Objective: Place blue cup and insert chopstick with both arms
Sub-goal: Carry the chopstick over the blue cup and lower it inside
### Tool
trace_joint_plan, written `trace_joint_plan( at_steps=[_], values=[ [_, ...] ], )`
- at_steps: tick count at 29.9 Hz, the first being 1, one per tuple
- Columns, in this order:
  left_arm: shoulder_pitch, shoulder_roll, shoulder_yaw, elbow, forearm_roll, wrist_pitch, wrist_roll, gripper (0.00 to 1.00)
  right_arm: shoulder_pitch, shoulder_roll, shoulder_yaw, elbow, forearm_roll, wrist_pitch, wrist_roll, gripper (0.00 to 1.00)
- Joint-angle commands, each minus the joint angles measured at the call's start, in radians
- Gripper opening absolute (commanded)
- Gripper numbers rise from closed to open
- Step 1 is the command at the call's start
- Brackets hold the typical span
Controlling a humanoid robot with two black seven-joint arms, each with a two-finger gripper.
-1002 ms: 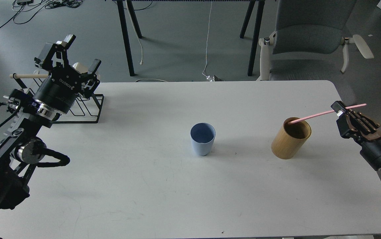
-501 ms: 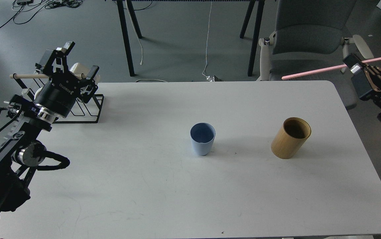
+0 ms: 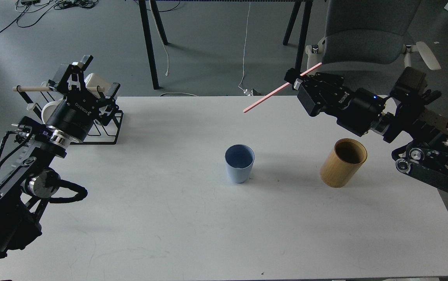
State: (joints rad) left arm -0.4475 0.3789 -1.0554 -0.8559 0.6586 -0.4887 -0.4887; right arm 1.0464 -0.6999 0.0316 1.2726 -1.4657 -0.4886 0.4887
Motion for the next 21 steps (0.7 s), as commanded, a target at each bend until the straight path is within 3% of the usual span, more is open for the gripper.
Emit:
trace_joint_plan(
  at_steps=[1, 11, 21],
  values=[
    [0.003, -0.002, 0.0, 0.015, 0.001, 0.0, 0.0, 0.97, 0.035, 0.014, -0.036, -0.012, -0.047, 0.0, 0.0, 0.0],
    [0.001, -0.002, 0.0, 0.02, -0.001, 0.0, 0.0, 0.98, 0.096, -0.015, -0.17, 0.03, -0.097, 0.0, 0.0, 0.0],
    [0.0, -0.002, 0.0, 0.02, -0.001, 0.0, 0.0, 0.98, 0.081, -0.05, -0.18, 0.07, -0.104, 0.0, 0.0, 0.0]
  ],
)
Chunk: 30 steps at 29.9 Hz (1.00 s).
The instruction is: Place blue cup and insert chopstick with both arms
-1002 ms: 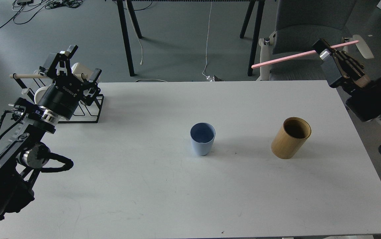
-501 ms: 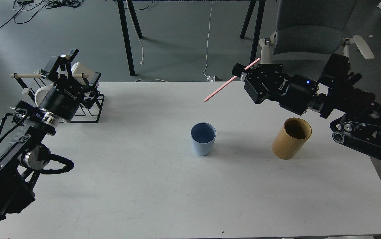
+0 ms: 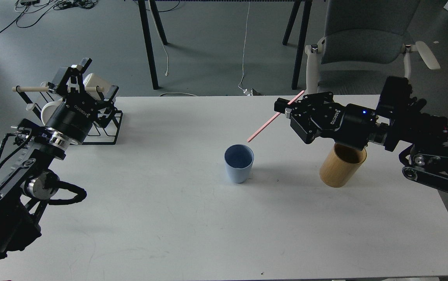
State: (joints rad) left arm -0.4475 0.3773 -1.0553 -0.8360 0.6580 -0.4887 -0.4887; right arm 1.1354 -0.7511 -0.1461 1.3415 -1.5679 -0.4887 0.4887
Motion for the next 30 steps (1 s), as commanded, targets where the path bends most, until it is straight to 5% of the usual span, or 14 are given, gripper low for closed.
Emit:
trace_joint_plan(
  at_steps=[1, 17, 21, 30],
  values=[
    [0.0, -0.002, 0.0, 0.0, 0.0, 0.0, 0.0, 0.98, -0.011, 0.003, -0.004, -0.001, -0.001, 0.0, 0.0, 0.01],
    [-0.003, -0.003, -0.002, 0.0, -0.001, 0.0, 0.0, 0.98, -0.108, 0.05, -0.003, -0.039, 0.0, 0.0, 0.0, 0.06],
    [-0.003, -0.012, -0.002, 0.0, -0.001, 0.0, 0.0, 0.98, -0.118, 0.075, 0.0, -0.062, 0.0, 0.0, 0.0, 0.16],
    [-0.003, -0.012, -0.002, 0.0, -0.001, 0.0, 0.0, 0.98, -0.128, 0.102, 0.017, -0.074, 0.016, 0.0, 0.0, 0.58]
  ],
)
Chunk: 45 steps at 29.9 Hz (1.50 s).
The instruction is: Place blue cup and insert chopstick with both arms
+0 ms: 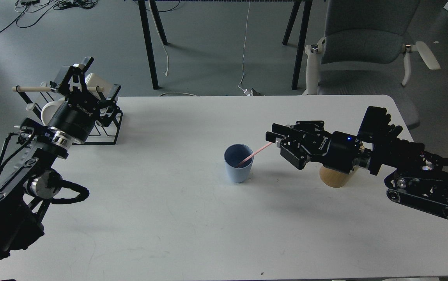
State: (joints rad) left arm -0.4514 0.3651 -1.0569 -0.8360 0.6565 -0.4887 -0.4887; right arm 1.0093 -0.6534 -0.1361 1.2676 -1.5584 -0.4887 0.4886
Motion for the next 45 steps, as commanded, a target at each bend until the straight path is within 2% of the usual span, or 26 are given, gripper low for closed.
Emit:
trace_joint_plan(
  at_steps=[1, 6, 12, 18, 22, 26, 30, 33, 35, 45],
  values=[
    [0.0, 0.0, 0.0, 0.0, 0.0, 0.0, 0.0, 0.98, -0.001, 0.008, 0.01, -0.001, 0.008, 0.0, 0.0, 0.63],
    [0.0, -0.002, 0.0, 0.0, 0.0, 0.0, 0.0, 0.98, -0.001, 0.017, 0.085, 0.004, 0.062, 0.0, 0.0, 0.71],
    [-0.007, -0.003, 0.0, -0.003, -0.001, 0.0, 0.0, 0.98, -0.006, 0.021, 0.271, 0.01, 0.352, 0.0, 0.0, 0.76],
    [-0.039, -0.015, 0.002, -0.011, -0.001, 0.0, 0.0, 0.98, -0.006, 0.041, 0.401, 0.021, 0.798, 0.0, 0.0, 0.76],
    [-0.069, -0.012, 0.002, -0.009, -0.001, 0.0, 0.0, 0.98, -0.037, 0.026, 0.487, 0.104, 1.177, 0.0, 0.0, 0.76],
    [-0.09, -0.005, 0.0, -0.011, -0.001, 0.0, 0.0, 0.98, -0.142, 0.003, 0.624, 0.147, 1.383, 0.18, 0.0, 0.76],
    [-0.101, -0.003, -0.011, -0.012, -0.011, 0.0, 0.0, 0.98, -0.277, 0.005, 0.751, 0.138, 1.511, 0.48, 0.0, 0.77],
    [-0.134, -0.002, 0.0, -0.012, -0.05, 0.0, 0.0, 0.98, -0.336, 0.008, 0.776, 0.131, 1.557, 0.674, 0.0, 0.88],
    [-0.148, -0.002, 0.002, -0.012, -0.067, 0.0, 0.0, 0.98, -0.35, 0.009, 0.776, 0.133, 1.56, 0.717, 0.0, 0.98],
    [-0.165, -0.012, 0.0, -0.012, -0.072, 0.0, 0.0, 0.98, -0.356, 0.041, 0.777, 0.092, 1.557, 0.722, 0.0, 0.99]
  ],
)
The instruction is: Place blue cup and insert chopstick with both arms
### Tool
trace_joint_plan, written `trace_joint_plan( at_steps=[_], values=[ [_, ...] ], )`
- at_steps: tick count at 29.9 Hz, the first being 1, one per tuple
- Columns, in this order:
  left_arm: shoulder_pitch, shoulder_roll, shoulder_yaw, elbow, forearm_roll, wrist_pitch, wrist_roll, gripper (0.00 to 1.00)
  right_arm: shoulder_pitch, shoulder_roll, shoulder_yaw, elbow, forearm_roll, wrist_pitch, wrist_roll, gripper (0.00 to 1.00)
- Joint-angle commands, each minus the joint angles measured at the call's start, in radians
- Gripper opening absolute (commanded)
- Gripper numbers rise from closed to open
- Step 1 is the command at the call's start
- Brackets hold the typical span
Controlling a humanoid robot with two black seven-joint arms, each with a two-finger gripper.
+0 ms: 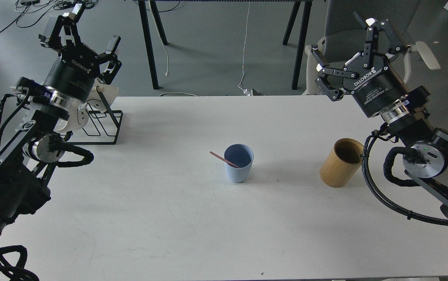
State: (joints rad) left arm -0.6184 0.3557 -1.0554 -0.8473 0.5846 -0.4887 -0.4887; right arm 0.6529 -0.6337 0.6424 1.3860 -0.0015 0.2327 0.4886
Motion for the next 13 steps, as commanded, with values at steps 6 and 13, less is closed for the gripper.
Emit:
trace_joint_plan(
  at_steps=[6, 13],
  values=[
    [0.008, 0.002, -0.002, -0.003, -0.021, 0.0, 0.0, 0.98, 0.016, 0.095, -0.001, -0.079, -0.012, 0.002, 0.0, 0.99],
    [0.008, -0.001, 0.0, -0.003, -0.048, 0.0, 0.0, 0.98, 0.004, 0.111, 0.003, -0.073, -0.009, -0.009, 0.0, 0.99]
  ],
)
